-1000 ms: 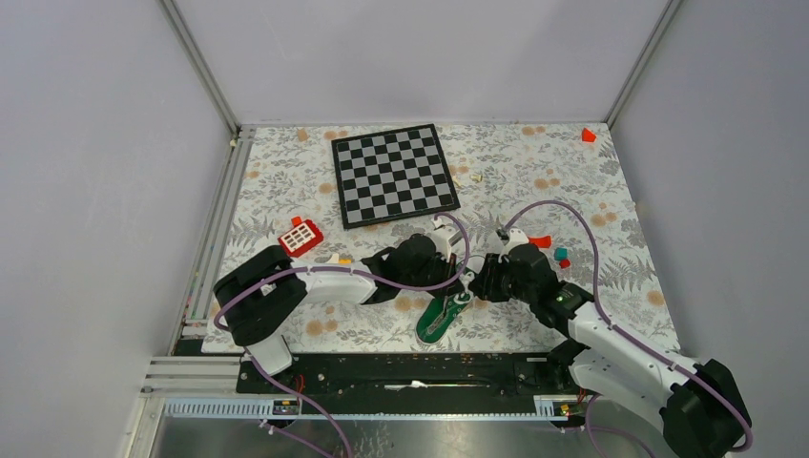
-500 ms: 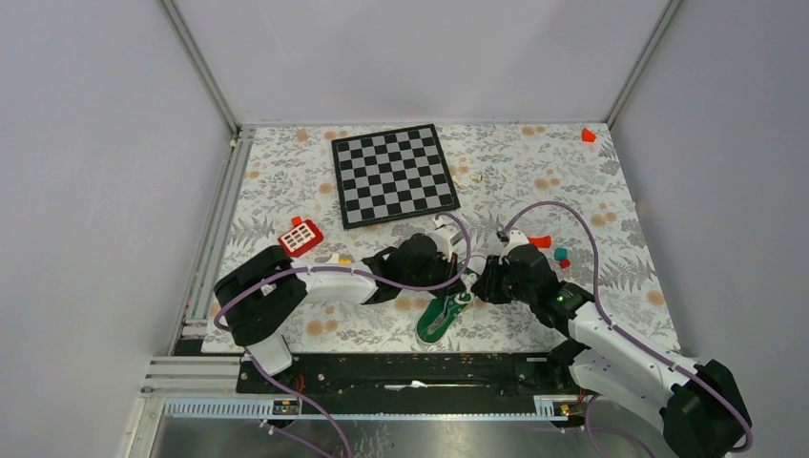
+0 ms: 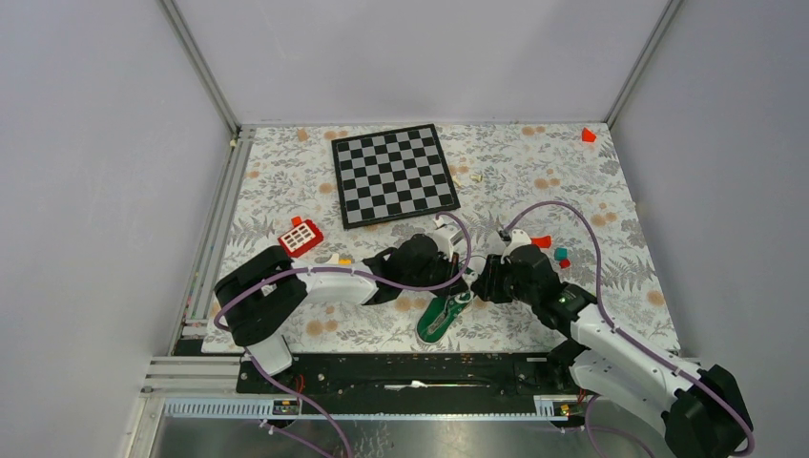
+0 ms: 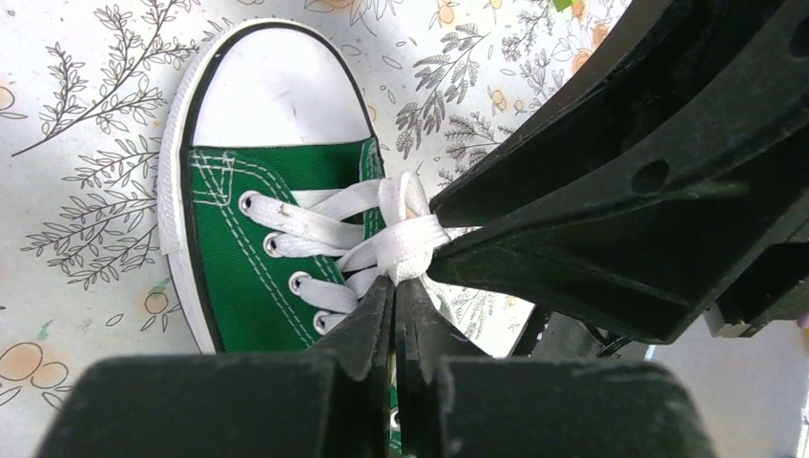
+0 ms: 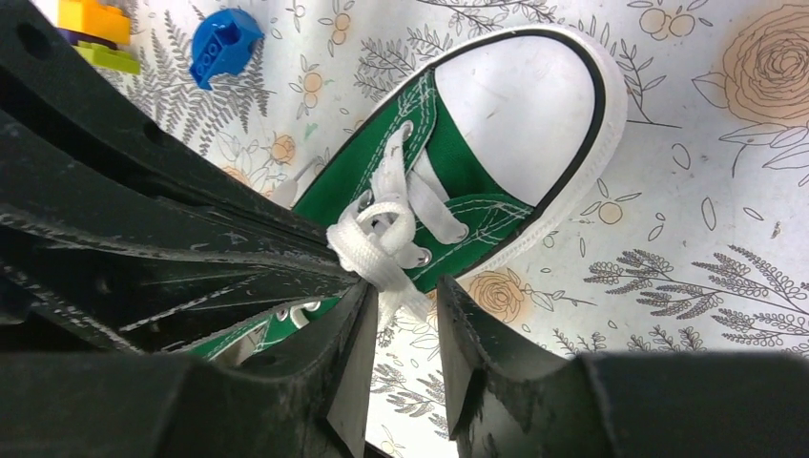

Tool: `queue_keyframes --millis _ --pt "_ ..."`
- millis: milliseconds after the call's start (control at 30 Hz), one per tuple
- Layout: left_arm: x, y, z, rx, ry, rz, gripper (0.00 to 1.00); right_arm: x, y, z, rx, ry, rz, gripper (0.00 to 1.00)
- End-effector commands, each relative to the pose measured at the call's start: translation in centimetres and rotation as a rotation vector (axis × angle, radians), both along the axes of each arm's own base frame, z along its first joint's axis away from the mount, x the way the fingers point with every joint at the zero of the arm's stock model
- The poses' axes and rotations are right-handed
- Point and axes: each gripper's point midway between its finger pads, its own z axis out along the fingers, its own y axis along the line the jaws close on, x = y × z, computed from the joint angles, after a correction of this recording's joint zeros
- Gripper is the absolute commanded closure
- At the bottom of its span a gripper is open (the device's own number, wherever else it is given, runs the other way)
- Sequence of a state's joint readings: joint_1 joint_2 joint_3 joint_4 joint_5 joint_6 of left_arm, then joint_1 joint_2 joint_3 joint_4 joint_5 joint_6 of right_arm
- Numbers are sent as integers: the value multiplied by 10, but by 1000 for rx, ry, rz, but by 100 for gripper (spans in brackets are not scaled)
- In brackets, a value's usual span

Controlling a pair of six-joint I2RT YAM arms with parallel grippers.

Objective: Tie the shoes
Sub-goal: Cross the shoelace with the shoelace.

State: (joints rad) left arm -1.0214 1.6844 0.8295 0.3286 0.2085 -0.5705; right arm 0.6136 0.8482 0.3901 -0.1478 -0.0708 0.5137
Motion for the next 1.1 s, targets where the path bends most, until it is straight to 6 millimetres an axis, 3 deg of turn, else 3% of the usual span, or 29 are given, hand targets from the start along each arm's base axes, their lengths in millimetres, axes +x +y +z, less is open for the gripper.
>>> queue_keyframes --millis 0,167,367,633,933,1067 --pt "5 -18 25 -96 -46 4 100 5 9 30 67 -60 6 62" --pt "5 -15 25 -97 -56 3 100 11 3 45 82 -120 -40 54" --pt "4 -14 24 -90 -71 -4 100 24 0 54 133 -129 -99 53" --pt "5 -13 22 -90 -82 -11 100 37 -12 52 183 -126 -196 55" --pt "6 -12 23 -96 -92 -4 100 32 1 35 212 -41 -146 55" --pt "7 -12 22 -100 -100 2 100 32 6 36 243 -40 -136 54"
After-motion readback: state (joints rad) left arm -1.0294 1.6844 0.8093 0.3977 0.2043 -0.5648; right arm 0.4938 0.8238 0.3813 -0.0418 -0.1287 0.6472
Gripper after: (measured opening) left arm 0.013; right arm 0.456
